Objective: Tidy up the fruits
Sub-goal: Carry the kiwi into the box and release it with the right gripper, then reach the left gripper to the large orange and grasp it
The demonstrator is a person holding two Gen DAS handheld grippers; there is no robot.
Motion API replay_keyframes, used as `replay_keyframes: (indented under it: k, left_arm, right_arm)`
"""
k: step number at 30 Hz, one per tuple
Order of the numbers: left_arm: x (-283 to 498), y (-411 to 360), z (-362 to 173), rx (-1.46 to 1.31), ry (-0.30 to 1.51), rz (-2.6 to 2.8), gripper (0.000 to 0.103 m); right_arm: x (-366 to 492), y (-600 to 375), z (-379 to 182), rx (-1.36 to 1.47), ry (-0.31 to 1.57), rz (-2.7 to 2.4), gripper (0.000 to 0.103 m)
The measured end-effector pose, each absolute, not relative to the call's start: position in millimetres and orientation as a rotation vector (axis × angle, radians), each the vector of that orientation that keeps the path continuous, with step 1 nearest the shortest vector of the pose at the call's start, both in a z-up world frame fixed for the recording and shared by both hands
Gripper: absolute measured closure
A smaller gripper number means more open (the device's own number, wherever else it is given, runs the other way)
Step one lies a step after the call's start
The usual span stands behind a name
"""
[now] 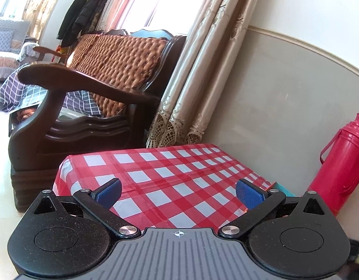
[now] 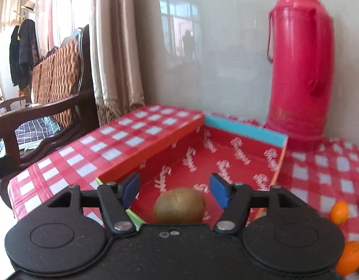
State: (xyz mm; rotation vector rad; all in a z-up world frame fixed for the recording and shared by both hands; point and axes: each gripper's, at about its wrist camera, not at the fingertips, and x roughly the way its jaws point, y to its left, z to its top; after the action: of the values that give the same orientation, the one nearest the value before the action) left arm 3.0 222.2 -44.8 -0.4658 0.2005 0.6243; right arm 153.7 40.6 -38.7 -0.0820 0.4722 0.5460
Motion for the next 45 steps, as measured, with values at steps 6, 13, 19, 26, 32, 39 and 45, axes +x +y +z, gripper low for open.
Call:
replay_keyframes:
  k: [6, 13, 19, 26, 32, 39, 45]
  left_arm:
    - [8.2, 195.9, -38.7, -0.359, 0.189, 0.575, 0.000]
    - [22.3, 142.4, -31.4, -0.191, 0.203, 0.447, 0.000]
    - [31.7, 93.7, -29.3, -0.088, 0.212, 0.305, 0.000]
    - [49.0, 37.0, -31.4, -0.026, 0.257, 0.102, 0.000]
    - [79.2, -20.0, -39.0, 0.081, 0.349, -0.066, 0.000]
    - [116.5, -60.9, -48.8, 0.100, 0.461, -0.179, 0.020]
    - [141.6, -76.2, -62.2, 0.091, 0.524, -0.197, 0.041]
  right_arm:
    - [130.5, -17.3, -24.2, -0.037, 0.399, 0.458, 0.032]
    - [103.6, -107.1, -29.9, -0.034, 0.350, 0.255, 0.023]
    - [91.0, -167.1, -46.9, -0.030, 0.348, 0.078, 0.022]
    - [77.3, -208.0, -63.0, 0.001, 0.323, -0.134, 0.006]
    - [64.6, -237.1, -71.0, 0.049, 0.306, -0.216, 0.006]
    - [58.0, -261.1, -68.2, 0.129, 0.302, -0.227, 0.006]
    - [52.4, -271.1, -67.2, 0.173, 0.293, -0.220, 0.006]
